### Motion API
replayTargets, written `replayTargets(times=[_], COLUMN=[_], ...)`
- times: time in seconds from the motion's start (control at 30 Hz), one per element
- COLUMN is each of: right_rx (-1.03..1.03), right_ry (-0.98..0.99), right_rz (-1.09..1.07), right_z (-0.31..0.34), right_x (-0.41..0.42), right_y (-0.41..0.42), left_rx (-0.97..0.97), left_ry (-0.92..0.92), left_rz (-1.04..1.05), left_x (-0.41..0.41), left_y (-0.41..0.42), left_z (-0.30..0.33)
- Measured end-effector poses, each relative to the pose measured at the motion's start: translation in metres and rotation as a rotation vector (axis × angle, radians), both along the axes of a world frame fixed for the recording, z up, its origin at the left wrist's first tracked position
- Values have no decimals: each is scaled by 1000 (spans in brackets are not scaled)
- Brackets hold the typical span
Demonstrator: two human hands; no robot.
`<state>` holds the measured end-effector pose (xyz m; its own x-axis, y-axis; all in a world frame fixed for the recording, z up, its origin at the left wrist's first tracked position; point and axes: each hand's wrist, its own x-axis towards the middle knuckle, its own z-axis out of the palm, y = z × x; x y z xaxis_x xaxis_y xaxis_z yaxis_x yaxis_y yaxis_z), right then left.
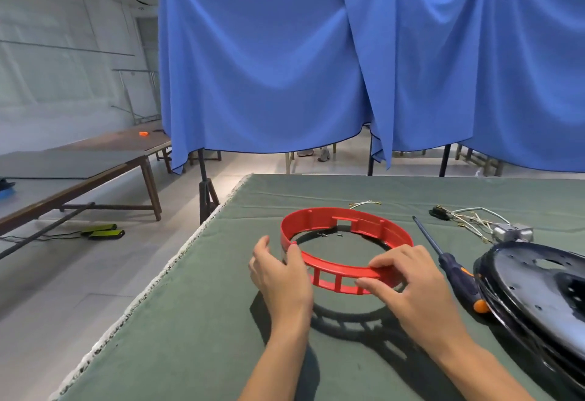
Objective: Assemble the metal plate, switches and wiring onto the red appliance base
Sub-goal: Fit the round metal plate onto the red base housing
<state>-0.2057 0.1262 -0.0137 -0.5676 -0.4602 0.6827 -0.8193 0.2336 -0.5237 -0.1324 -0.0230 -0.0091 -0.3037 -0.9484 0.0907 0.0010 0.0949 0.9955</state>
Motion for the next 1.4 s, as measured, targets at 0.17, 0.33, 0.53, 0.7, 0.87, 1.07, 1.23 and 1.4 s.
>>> replayTargets(times=[0.17, 0.33, 0.53, 0.7, 0.87, 1.07, 1.23, 1.4], right_rx=[168, 279, 197, 142, 218, 194, 215, 674], right_ry=[198, 324, 307, 283, 234, -51, 93, -99], right_rz=[-59, -94, -74, -38, 26, 43, -284, -762], right_z=[-8, -19, -16, -9, -16, -21, 13, 39], right_x=[9, 19, 20, 24, 40, 59, 50, 14], right_y=[0, -7, 0, 13, 26, 50, 81, 117], left_rx=[-362, -505, -740, -1062, -1251, -1252, -1346, -1431], left_ry=[-20, -181, -194, -294, -383, -508, -464, -449], left_rz=[-118, -139, -102, -134, -343, -335, -277, -300], left_x=[2, 2, 10, 22, 41, 47, 51, 48], left_y=[22, 17, 12, 25, 50, 59, 60, 66], left_z=[-2, -6, 7, 13, -8, -22, -23, -24])
